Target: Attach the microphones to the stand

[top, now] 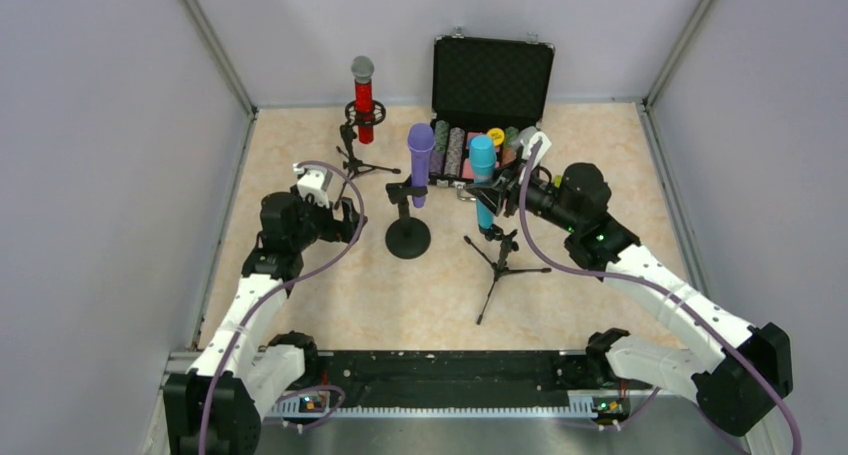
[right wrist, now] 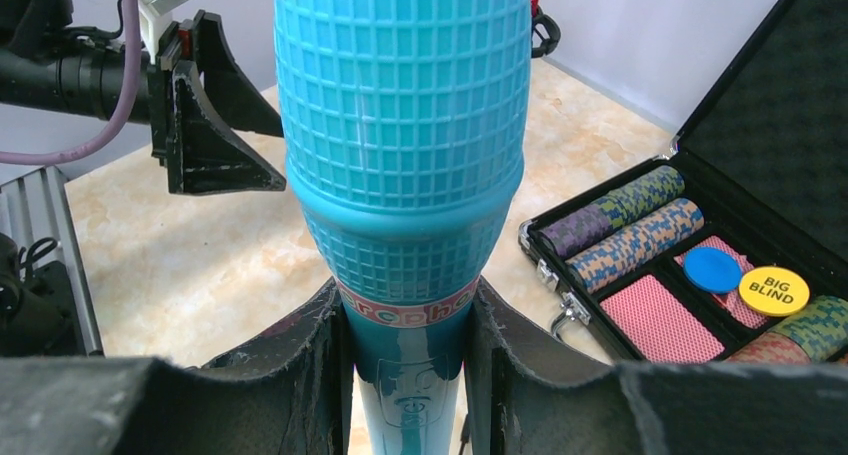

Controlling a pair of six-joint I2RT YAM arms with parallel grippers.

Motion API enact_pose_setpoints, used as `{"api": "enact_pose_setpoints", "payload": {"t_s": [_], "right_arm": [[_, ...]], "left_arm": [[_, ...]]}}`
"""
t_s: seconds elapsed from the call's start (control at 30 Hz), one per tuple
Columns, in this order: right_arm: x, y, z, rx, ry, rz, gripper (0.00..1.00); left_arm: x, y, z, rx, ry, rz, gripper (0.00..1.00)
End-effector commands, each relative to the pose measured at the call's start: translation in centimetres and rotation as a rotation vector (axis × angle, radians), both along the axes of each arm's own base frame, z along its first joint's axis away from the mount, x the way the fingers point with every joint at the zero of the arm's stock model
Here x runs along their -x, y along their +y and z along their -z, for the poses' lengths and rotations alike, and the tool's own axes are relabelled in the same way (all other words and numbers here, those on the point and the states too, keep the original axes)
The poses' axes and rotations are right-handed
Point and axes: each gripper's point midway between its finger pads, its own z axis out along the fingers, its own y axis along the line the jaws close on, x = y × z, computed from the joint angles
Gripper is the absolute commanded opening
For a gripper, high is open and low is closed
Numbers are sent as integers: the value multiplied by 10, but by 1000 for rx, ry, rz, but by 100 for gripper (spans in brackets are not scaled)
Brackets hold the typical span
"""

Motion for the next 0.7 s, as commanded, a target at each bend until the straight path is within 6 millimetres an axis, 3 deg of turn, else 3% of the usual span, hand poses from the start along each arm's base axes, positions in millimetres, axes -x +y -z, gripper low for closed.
{"api": "enact_pose_setpoints", "payload": {"t_s": [0.0, 0.67], "right_arm": [[0, -6, 26, 34, 52, 22, 0], [4, -13, 65, 11, 138, 69, 0]], "left_arm": [[-4, -4, -9, 4, -40, 24, 99], [-3, -6, -9, 9, -40, 33, 99]]}}
